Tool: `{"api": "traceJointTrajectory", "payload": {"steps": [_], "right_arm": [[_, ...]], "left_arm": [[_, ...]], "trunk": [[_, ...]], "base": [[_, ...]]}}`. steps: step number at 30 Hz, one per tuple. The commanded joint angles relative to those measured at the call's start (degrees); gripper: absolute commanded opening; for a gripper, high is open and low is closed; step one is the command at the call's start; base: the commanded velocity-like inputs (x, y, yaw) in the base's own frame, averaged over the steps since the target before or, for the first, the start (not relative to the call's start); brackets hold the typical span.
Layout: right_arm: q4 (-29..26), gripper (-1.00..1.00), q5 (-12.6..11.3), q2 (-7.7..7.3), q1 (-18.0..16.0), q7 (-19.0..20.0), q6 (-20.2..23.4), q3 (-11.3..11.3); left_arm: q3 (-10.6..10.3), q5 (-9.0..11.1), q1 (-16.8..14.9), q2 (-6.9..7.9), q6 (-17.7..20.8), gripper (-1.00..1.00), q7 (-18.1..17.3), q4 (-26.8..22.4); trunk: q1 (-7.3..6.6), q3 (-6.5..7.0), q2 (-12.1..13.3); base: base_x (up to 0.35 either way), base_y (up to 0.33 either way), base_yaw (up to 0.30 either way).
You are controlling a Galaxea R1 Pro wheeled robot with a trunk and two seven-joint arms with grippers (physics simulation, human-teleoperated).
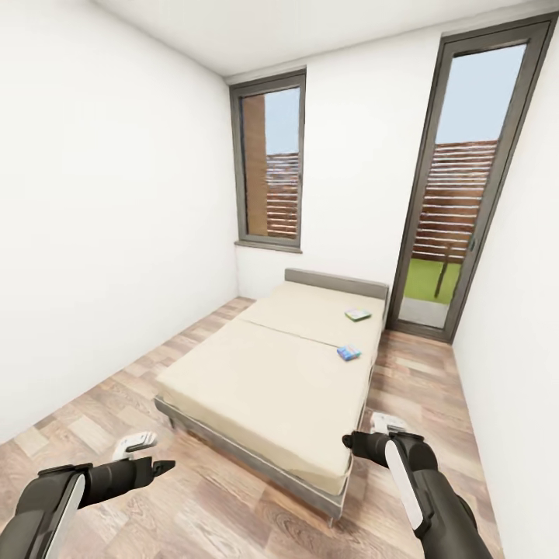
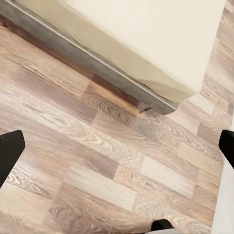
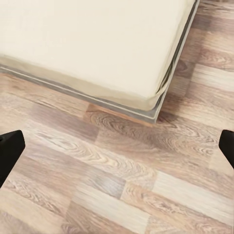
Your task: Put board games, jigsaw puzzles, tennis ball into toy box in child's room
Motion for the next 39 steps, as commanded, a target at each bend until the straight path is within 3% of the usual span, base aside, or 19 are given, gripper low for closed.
{"api": "traceJointTrajectory", "payload": {"steps": [1, 13, 39], "right_arm": [[-0.06, 1.00, -0.60, 0.02, 0.00, -0.42, 0.19, -0.09], [0.01, 1.00, -0.60, 0.01, 0.00, -0.42, 0.15, -0.09], [0.82, 1.00, -0.51, 0.02, 0.00, -0.42, -0.24, -0.09]], "left_arm": [[0.07, -0.05, -0.05, -0.02, 0.38, 1.00, -0.26, -0.01], [0.03, -0.06, -0.05, -0.04, 0.37, 1.00, -0.26, -0.01], [-0.03, -0.05, -0.05, -0.11, 0.37, 1.00, -0.23, -0.01]], "trunk": [[0.04, 0.00, -0.04], [0.04, 0.29, -0.04], [0.04, 0.35, -0.04]], "base": [[0.140, -0.220, 0.280], [0.138, -0.243, 0.281], [0.109, -0.095, 0.289]]}}
